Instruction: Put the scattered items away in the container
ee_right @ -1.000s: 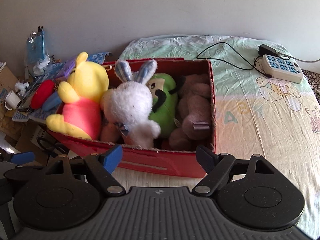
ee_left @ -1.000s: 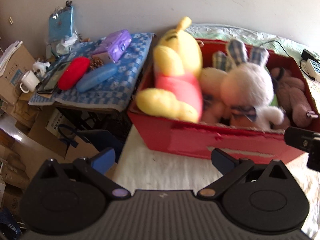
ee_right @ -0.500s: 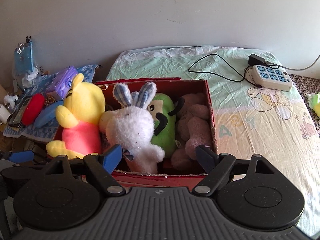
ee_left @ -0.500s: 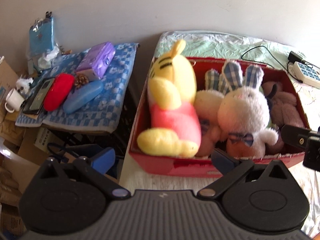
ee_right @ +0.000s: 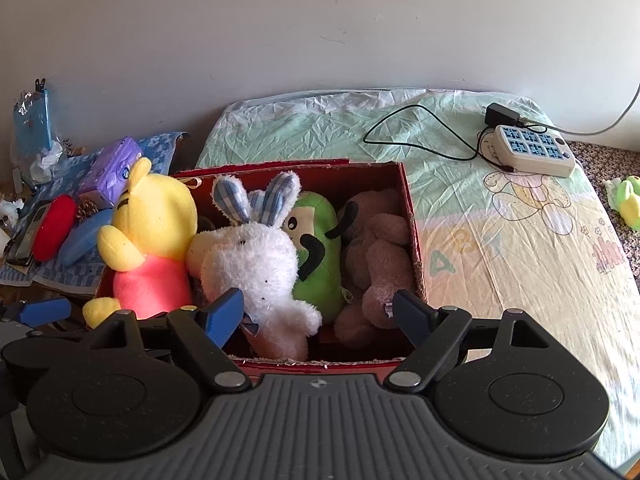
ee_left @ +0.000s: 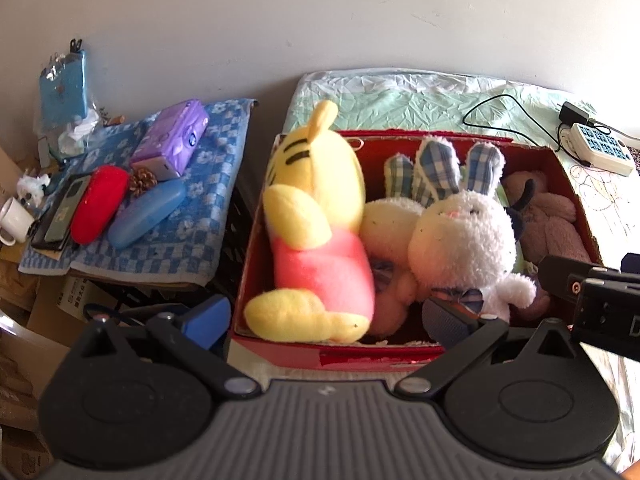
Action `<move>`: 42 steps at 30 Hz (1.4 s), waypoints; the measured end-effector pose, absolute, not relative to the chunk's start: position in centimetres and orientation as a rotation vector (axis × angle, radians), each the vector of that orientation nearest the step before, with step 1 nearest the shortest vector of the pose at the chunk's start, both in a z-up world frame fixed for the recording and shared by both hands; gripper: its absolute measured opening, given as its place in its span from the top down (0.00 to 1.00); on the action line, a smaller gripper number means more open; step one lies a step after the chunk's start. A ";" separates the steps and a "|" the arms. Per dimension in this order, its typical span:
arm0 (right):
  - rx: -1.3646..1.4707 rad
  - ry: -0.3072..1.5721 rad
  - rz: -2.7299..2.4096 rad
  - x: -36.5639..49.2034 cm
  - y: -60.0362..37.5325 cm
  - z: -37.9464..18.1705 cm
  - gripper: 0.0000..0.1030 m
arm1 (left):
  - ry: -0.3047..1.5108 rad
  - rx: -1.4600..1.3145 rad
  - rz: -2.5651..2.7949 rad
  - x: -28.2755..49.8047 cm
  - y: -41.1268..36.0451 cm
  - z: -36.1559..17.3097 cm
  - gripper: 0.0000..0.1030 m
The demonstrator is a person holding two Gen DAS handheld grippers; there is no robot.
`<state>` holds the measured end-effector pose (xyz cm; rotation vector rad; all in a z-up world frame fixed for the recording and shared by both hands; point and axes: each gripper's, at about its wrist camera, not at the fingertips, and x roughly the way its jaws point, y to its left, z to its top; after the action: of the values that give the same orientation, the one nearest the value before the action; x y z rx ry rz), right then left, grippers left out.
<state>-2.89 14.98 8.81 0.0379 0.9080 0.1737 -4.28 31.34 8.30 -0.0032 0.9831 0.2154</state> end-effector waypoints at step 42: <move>0.080 0.950 0.178 -1.2 14.4 7.4 0.19 | 0.980 -0.023 0.228 -2.6 32.6 7.4 0.01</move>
<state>-1.23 14.43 7.43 0.0796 0.9502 0.1775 -2.64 32.56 7.37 -0.0227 0.9803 0.2280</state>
